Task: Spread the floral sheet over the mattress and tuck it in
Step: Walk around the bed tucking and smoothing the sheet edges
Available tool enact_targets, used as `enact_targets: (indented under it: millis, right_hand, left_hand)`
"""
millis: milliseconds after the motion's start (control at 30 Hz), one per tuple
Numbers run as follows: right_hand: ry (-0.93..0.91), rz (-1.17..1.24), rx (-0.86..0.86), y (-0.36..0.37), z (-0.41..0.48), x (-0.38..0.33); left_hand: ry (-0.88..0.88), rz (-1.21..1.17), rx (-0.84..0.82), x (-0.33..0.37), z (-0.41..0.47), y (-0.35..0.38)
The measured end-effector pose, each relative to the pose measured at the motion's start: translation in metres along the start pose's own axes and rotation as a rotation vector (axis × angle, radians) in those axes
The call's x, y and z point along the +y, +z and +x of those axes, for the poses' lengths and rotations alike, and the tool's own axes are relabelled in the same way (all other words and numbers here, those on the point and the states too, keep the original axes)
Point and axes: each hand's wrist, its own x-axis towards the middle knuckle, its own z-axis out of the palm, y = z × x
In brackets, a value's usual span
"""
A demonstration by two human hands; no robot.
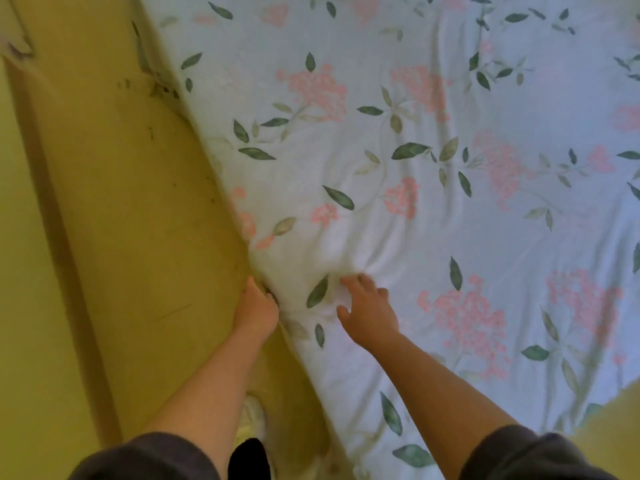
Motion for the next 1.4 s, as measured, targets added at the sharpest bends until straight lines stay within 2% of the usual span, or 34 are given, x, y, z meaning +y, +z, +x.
enact_targets:
  millis: [100,233,267,367,500,633,733,833,1000,1167,1267,1400]
  right_hand:
    - [-0.012,-0.114,0.107,0.013,0.033,-0.042]
    - [-0.118,-0.205,0.171,0.023,0.076,-0.084]
    - [-0.125,-0.216,0.174,0.026,0.083,-0.092]
    - [-0.092,-0.235,0.172,0.035,0.093,-0.103]
    - [-0.13,-0.246,0.141,0.031,0.087,-0.101]
    - [-0.119,-0.168,0.154,0.02,0.079,-0.091]
    - [-0.002,-0.091,0.145,0.003,0.07,-0.068]
    - [0.15,-0.039,0.074,-0.012,0.041,-0.014]
    - [0.299,0.072,0.004,-0.03,-0.028,0.119]
    - [0.389,0.151,-0.098,-0.036,-0.099,0.252]
    - [0.354,0.193,-0.096,-0.06,-0.128,0.336]
    - [0.354,0.235,-0.038,-0.098,-0.155,0.437]
  left_hand:
    - [-0.037,-0.085,-0.033,-0.008,0.05,-0.016]
    - [0.076,-0.259,-0.138,-0.002,0.084,-0.015]
    - [0.089,-0.242,-0.112,-0.002,0.09,-0.012]
    - [0.166,0.056,0.021,-0.011,0.098,-0.015]
    - [0.224,0.298,0.037,-0.028,0.093,-0.033]
    - [0.143,0.317,0.038,-0.011,0.083,-0.045]
    - [0.157,0.364,0.112,0.014,0.067,-0.053]
    - [0.325,0.532,0.081,0.034,0.039,-0.041]
    - [0.457,0.87,-0.154,0.065,-0.037,0.038]
    - [0.456,0.954,-0.381,0.082,-0.133,0.137]
    - [0.522,1.027,-0.456,0.111,-0.192,0.214]
    - [0.588,0.998,-0.517,0.159,-0.249,0.303]
